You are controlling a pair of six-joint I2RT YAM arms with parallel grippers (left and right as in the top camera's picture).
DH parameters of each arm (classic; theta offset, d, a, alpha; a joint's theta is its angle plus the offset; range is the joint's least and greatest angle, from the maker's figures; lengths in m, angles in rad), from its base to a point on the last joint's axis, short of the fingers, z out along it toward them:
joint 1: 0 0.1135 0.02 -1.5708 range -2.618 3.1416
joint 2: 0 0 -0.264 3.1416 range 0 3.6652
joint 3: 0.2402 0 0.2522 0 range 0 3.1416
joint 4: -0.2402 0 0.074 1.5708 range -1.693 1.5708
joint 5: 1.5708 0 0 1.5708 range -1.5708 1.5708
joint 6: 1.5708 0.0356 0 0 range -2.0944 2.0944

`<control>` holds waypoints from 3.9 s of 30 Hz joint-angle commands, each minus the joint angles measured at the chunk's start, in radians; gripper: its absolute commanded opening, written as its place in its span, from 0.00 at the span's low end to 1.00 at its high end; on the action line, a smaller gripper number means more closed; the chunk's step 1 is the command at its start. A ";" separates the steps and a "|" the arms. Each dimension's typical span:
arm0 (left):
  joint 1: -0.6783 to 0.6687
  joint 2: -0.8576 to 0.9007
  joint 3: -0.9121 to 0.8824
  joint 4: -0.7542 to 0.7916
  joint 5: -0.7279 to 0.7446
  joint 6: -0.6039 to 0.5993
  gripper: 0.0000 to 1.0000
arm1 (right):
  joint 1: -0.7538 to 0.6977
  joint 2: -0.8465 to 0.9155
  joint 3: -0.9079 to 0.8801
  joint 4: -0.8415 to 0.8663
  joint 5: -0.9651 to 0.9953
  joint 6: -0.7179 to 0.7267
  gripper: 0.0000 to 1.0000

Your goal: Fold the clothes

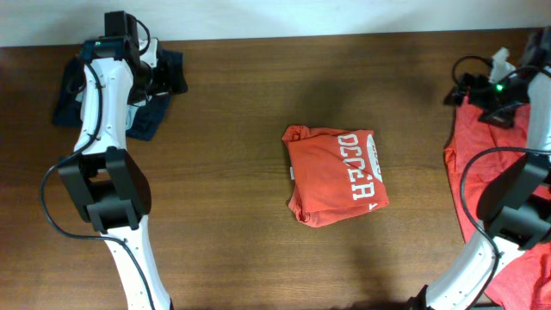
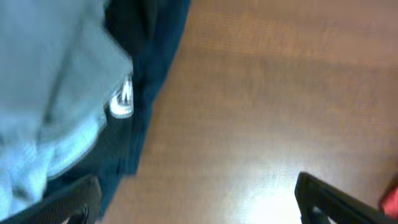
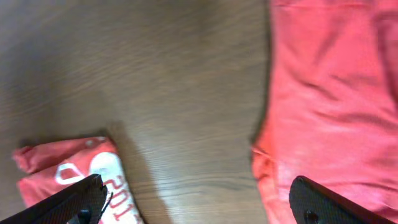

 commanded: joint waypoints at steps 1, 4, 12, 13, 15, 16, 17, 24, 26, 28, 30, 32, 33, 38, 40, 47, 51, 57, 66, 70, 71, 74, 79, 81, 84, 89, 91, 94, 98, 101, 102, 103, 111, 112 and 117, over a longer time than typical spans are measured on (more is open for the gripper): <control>0.002 -0.011 0.014 0.007 0.017 0.016 0.99 | -0.008 -0.011 0.008 -0.002 0.034 -0.005 0.99; -0.005 -0.011 0.014 -0.042 0.120 0.016 0.89 | -0.011 -0.011 0.008 0.000 0.033 -0.005 0.99; -0.105 -0.011 0.005 -0.267 0.237 0.016 0.94 | -0.011 -0.011 0.008 0.000 0.033 -0.005 0.99; -0.127 -0.011 -0.001 -0.285 0.237 0.015 0.98 | -0.011 -0.011 0.008 0.000 0.033 -0.005 0.99; -0.182 -0.011 -0.018 -0.312 0.237 0.016 0.99 | -0.011 -0.011 0.008 0.000 0.033 -0.005 0.99; -0.212 -0.011 -0.030 -0.317 0.237 0.015 0.99 | -0.011 -0.011 0.008 0.000 0.033 -0.005 0.99; -0.238 -0.011 -0.039 -0.322 0.237 0.015 0.99 | -0.011 -0.011 0.008 0.000 0.033 -0.005 0.99; -0.425 -0.011 -0.121 -0.303 0.207 -0.101 0.99 | -0.011 -0.011 0.008 0.000 0.033 -0.005 0.98; -0.477 -0.011 -0.141 -0.290 0.160 -0.192 0.99 | -0.011 -0.011 0.008 0.000 0.033 -0.005 0.99; -0.530 -0.011 -0.156 -0.269 0.097 -0.282 0.99 | -0.011 -0.011 0.008 0.000 0.033 -0.005 0.99; -0.585 -0.011 -0.164 -0.237 0.046 -0.330 0.99 | -0.011 -0.011 0.008 0.000 0.033 -0.005 0.99; -0.636 -0.011 -0.164 -0.203 0.024 -0.337 0.99 | -0.011 -0.011 0.008 0.000 0.033 -0.005 0.99; -0.661 -0.011 -0.164 -0.187 0.019 -0.338 0.99 | -0.011 -0.011 0.008 0.000 0.033 -0.005 0.99; -0.750 -0.011 -0.170 -0.170 -0.089 -0.403 0.99 | -0.011 -0.011 0.008 0.000 0.033 -0.005 0.98; -0.769 -0.011 -0.179 -0.167 -0.106 -0.419 0.99 | -0.011 -0.011 0.008 0.000 0.033 -0.005 0.99; -0.783 -0.010 -0.196 -0.139 -0.181 -0.463 0.99 | -0.011 -0.011 0.008 0.000 0.033 -0.005 0.99; -0.783 -0.009 -0.197 -0.106 -0.206 -0.493 0.99 | -0.011 -0.011 0.008 0.000 0.033 -0.005 0.99; -0.784 0.010 -0.204 -0.103 -0.167 -0.494 0.99 | -0.011 -0.011 0.008 0.000 0.033 -0.005 0.99; -0.784 0.023 -0.328 -0.066 -0.159 -0.546 0.99 | -0.011 -0.011 0.008 0.000 0.033 -0.005 0.99; -0.784 0.025 -0.407 0.025 -0.089 -0.546 0.99 | -0.011 -0.011 0.008 0.000 0.033 -0.005 0.99; -0.784 0.025 -0.423 0.048 -0.071 -0.546 0.99 | -0.011 -0.011 0.008 0.000 0.033 -0.005 0.99; -0.784 0.025 -0.444 0.077 -0.050 -0.546 0.99 | -0.011 -0.011 0.008 0.000 0.033 -0.005 0.99; -0.784 0.026 -0.444 0.084 -0.052 -0.546 0.99 | -0.011 -0.011 0.008 0.000 0.033 -0.005 0.99; -0.784 0.028 -0.444 0.085 -0.052 -0.546 0.99 | -0.011 -0.011 0.008 0.000 0.033 -0.005 0.99; -0.784 0.043 -0.444 0.085 -0.052 -0.546 0.99 | -0.011 -0.011 0.008 0.000 0.033 -0.005 0.99; -0.783 0.072 -0.444 0.085 -0.029 -0.546 0.58 | -0.011 -0.011 0.008 0.000 0.033 -0.005 0.99; -0.782 0.073 -0.444 0.089 -0.029 -0.546 0.49 | -0.011 -0.011 0.008 0.000 0.033 -0.005 0.99; -0.782 0.073 -0.444 0.089 -0.029 -0.546 0.37 | -0.011 -0.011 0.008 0.000 0.033 -0.005 0.99; -0.782 0.073 -0.444 0.089 -0.029 -0.546 0.18 | -0.011 -0.011 0.008 0.000 0.033 -0.005 0.99; -0.781 0.073 -0.444 0.089 -0.029 -0.546 0.05 | -0.011 -0.011 0.008 0.000 0.033 -0.005 0.99; -0.779 0.073 -0.440 0.088 -0.029 -0.546 0.01 | -0.011 -0.011 0.008 0.000 0.033 -0.005 0.99; -0.776 0.073 -0.435 0.085 -0.028 -0.545 0.01 | -0.011 -0.011 0.008 0.000 0.033 -0.005 0.99; -0.708 0.073 -0.306 -0.035 -0.187 -0.476 0.01 | -0.011 -0.011 0.008 0.000 0.033 -0.005 0.99; -0.703 0.073 -0.278 -0.061 -0.229 -0.454 0.01 | -0.011 -0.011 0.008 0.000 0.033 -0.005 0.99; -0.713 0.073 -0.156 -0.094 -0.380 -0.318 0.01 | -0.011 -0.011 0.008 0.000 0.033 -0.005 0.99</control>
